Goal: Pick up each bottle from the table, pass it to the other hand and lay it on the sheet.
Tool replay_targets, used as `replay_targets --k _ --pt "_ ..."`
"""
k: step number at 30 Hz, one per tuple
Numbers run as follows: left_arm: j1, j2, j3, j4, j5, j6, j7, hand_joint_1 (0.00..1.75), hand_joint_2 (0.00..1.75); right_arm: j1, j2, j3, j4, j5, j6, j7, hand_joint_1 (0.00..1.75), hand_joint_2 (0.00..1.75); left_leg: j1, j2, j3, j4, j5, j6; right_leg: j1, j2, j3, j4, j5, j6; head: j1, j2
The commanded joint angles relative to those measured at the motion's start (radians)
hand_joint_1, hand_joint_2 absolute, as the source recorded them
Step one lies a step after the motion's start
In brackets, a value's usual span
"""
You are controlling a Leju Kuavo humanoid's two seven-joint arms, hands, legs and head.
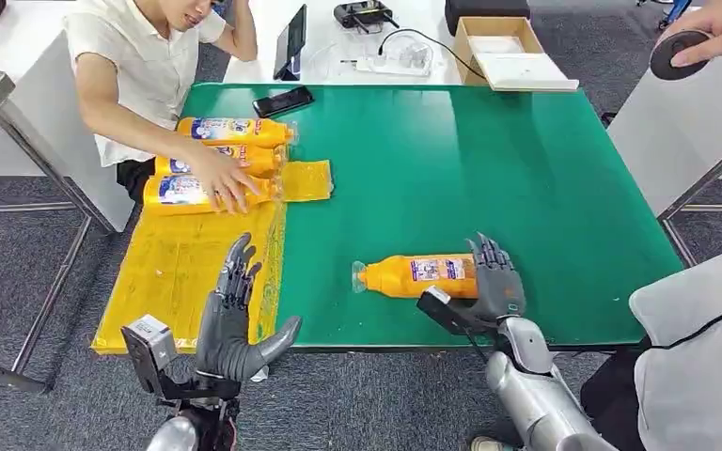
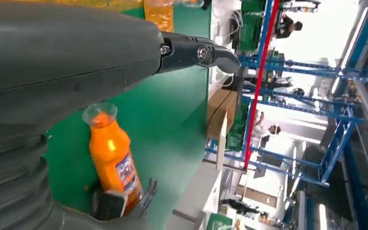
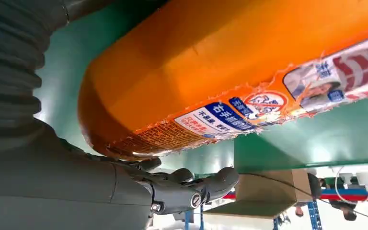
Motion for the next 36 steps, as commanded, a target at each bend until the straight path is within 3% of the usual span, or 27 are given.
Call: replay_targets --k 1,2,3,4,5,15,18,24,28,31,34,36 --pt "-0.04 0.021 -0.01 0.091 0.089 -0.068 0.056 0.0 1.75 -0.054 -0.016 0.065 0.163 0.014 0.123 0.014 0.0 1.75 0.001 0.0 0.003 -0.002 0.0 -0.002 0.001 -0.001 0.004 -0.002 0.0 -0.002 0.0 0.0" --pt "-0.043 0.022 -0.008 0.097 0.096 -0.073 0.058 0.0 1.75 -0.054 -0.014 0.069 0.171 0.01 0.122 -0.007 0.33 1.75 0.001 0.001 0.004 -0.001 0.0 -0.001 0.001 -0.001 0.004 -0.001 0.0 -0.002 0.0 0.0" --pt "-0.044 0.022 -0.008 0.097 0.096 -0.073 0.058 0.0 1.75 -0.05 -0.014 0.069 0.174 0.01 0.124 -0.007 1.45 1.75 0.001 0.002 0.005 -0.002 0.0 -0.002 0.001 -0.001 0.005 -0.002 0.0 -0.002 0.0 0.0" --pt "-0.044 0.022 -0.008 0.097 0.096 -0.073 0.058 0.0 1.75 -0.05 -0.014 0.069 0.174 0.01 0.124 -0.007 1.69 1.75 0.001 0.002 0.006 -0.002 0.0 -0.002 0.001 -0.001 0.006 -0.002 0.0 -0.002 0.0 0.0" --pt "-0.049 0.02 -0.008 0.103 0.101 -0.075 0.058 0.0 1.75 -0.056 -0.011 0.066 0.192 -0.007 0.151 -0.028 1.75 1.75 0.001 0.002 0.006 -0.001 0.0 -0.001 0.001 -0.001 0.006 -0.002 0.0 -0.002 0.0 0.0" --pt "-0.047 0.019 -0.006 0.104 0.131 -0.084 0.07 0.0 1.75 -0.053 -0.007 0.065 0.204 -0.028 0.17 -0.038 1.75 1.75 0.001 0.001 0.009 -0.001 0.0 -0.001 0.001 -0.001 0.009 -0.002 0.0 -0.002 0.0 0.0" --pt "-0.049 0.022 -0.006 0.108 0.147 -0.088 0.077 0.0 1.75 -0.051 -0.007 0.055 0.226 -0.061 0.223 -0.05 1.75 1.75 0.002 0.001 0.01 -0.002 0.0 -0.002 0.002 -0.002 0.01 -0.003 0.0 -0.003 0.0 0.0" --pt "-0.052 0.025 -0.007 0.106 0.16 -0.069 0.067 0.0 1.75 -0.029 0.008 -0.031 0.197 -0.241 0.295 -0.202 1.75 1.75 0.002 0.001 0.01 -0.002 0.001 -0.003 0.002 -0.003 0.01 -0.003 0.0 -0.003 0.0 0.0" --pt "-0.021 0.01 0.009 0.079 0.087 0.043 0.005 0.0 1.75 0.023 0.059 -0.057 0.054 -0.363 0.228 -0.298 1.75 1.75 0.002 0.005 0.013 -0.003 0.0 -0.004 0.003 0.001 0.011 -0.005 0.001 -0.003 0.0 0.0" --pt "-0.013 0.006 0.008 0.082 0.069 0.081 0.0 0.0 1.75 0.068 0.077 -0.024 -0.074 -0.403 0.227 -0.267 1.75 1.75 0.002 0.01 0.014 -0.002 -0.002 -0.003 0.003 0.007 0.011 -0.003 0.001 -0.003 0.0 0.0" --pt "-0.002 -0.011 0.022 0.113 0.058 0.139 -0.004 0.0 1.75 0.126 0.113 -0.033 -0.226 -0.507 0.187 -0.336 1.75 1.75 0.002 0.008 0.012 -0.001 -0.002 -0.002 0.003 0.006 0.01 -0.001 0.0 -0.003 0.0 0.0" --pt "0.004 -0.013 0.021 0.13 0.068 0.151 -0.011 0.0 1.75 0.155 0.12 -0.012 -0.305 -0.521 0.176 -0.322 1.75 1.75 0.002 0.009 0.012 -0.002 -0.002 -0.002 0.003 0.006 0.009 -0.002 0.001 -0.003 0.0 0.0"
